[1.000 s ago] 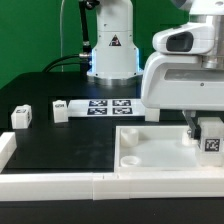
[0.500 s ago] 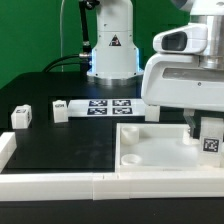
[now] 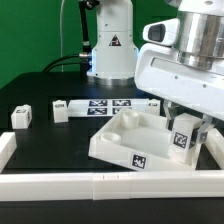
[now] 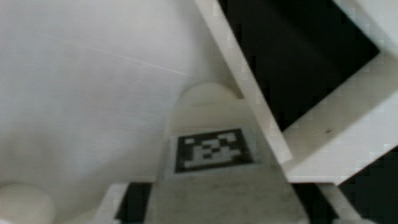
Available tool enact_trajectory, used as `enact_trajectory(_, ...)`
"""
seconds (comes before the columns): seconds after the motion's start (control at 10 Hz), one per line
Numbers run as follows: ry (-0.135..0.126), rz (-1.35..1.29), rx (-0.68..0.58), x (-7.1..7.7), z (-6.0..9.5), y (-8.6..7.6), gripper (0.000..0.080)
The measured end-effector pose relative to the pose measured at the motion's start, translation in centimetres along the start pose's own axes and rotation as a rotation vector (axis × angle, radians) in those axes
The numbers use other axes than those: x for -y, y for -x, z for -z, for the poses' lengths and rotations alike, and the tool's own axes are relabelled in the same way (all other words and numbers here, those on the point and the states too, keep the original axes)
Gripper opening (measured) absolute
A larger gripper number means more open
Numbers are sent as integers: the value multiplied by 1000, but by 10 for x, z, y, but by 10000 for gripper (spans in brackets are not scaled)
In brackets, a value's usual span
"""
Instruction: Assemble one leg
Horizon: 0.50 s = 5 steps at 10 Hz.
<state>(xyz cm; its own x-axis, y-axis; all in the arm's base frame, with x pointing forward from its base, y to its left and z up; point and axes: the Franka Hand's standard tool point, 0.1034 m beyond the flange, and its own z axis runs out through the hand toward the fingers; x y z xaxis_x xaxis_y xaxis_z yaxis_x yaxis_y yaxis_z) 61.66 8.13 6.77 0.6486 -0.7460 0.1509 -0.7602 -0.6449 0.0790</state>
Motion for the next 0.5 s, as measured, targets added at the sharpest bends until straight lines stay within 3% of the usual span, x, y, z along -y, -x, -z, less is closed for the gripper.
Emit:
enact_trajectory(0.2, 8, -22, -1, -2, -1, -1, 351)
enact_trajectory(0.3, 8, -22, -1, -2, -1, -1, 534)
enact_trajectory(0.4, 8, -22, -1, -2, -1, -1, 627)
enact_trajectory(0.5, 8, -22, -1, -2, -1, -1, 627)
